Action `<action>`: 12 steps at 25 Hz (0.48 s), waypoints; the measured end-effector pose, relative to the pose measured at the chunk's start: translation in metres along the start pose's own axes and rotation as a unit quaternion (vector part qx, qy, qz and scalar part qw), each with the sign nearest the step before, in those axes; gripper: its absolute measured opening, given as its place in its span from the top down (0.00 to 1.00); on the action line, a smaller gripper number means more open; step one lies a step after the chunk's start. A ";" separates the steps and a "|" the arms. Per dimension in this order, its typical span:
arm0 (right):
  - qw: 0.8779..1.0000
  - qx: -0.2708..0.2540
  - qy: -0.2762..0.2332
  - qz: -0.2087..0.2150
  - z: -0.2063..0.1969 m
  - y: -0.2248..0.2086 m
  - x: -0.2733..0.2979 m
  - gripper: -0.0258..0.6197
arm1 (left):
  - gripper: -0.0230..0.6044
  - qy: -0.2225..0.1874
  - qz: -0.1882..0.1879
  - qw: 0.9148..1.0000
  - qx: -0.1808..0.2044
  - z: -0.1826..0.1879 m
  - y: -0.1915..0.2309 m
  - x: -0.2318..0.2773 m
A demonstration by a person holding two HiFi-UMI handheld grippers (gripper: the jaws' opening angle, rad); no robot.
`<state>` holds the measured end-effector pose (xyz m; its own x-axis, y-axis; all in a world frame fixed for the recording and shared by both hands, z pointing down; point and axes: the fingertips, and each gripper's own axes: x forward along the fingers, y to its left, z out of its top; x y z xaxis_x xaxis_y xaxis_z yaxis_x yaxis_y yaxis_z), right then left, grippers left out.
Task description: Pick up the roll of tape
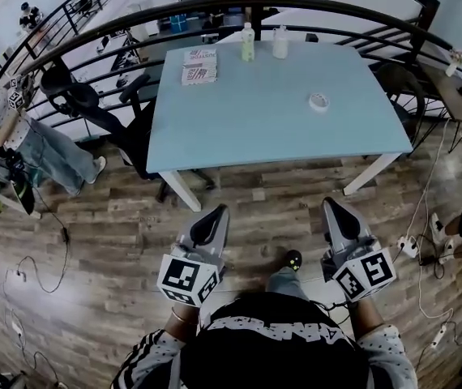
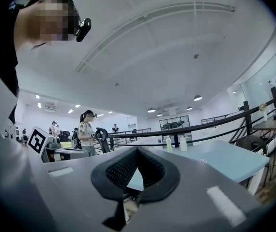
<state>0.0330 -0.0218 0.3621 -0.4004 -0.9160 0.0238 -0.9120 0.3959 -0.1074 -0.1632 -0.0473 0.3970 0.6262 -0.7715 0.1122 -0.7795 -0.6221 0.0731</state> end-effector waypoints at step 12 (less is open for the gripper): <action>0.999 0.043 -0.002 -0.012 -0.022 -0.117 0.004 0.95 | 0.96 0.033 0.007 0.999 0.038 0.003 -0.043 0.092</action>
<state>0.1360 -0.0704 0.3969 -0.3781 -0.9254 0.0242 -0.9104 0.3670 -0.1913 -0.0722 -0.0924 0.4010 0.6108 -0.7714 0.1788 -0.7835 -0.6214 -0.0046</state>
